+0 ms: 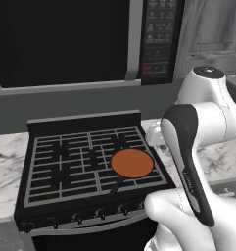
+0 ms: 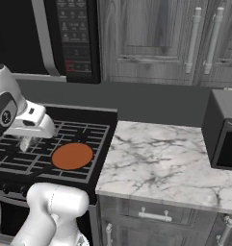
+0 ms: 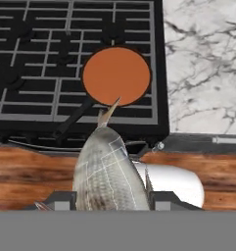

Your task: Retrieve the fish from the fridge and place it on the saucepan with marinade on the stove.

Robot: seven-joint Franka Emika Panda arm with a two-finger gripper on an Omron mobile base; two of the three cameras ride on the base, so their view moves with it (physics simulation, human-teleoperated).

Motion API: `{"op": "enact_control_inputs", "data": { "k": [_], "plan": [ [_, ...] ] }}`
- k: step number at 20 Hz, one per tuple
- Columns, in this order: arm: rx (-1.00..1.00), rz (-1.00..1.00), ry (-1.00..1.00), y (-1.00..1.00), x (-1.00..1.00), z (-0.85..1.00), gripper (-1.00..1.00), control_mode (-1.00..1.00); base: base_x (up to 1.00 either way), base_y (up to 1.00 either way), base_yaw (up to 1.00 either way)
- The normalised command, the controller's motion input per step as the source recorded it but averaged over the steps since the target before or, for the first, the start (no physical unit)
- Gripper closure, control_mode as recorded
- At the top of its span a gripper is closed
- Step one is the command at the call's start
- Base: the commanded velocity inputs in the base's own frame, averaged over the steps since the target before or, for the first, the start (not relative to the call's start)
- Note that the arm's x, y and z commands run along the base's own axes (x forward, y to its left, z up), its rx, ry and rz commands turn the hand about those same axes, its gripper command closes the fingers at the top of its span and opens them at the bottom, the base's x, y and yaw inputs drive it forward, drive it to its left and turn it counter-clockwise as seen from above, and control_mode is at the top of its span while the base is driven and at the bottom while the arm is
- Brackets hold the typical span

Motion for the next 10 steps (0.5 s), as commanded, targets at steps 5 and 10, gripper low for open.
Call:
{"op": "enact_control_inputs", "data": {
  "k": [5, 10],
  "plan": [
    [0.03, 0.04, 0.07, 0.0, 0.27, -0.59, 1.0, -1.0, 0.0, 0.0, 0.0],
    [0.01, 0.03, 0.01, 0.0, 0.22, -0.54, 1.0, -1.0, 0.0, 0.0, 0.0]
  ]
}}
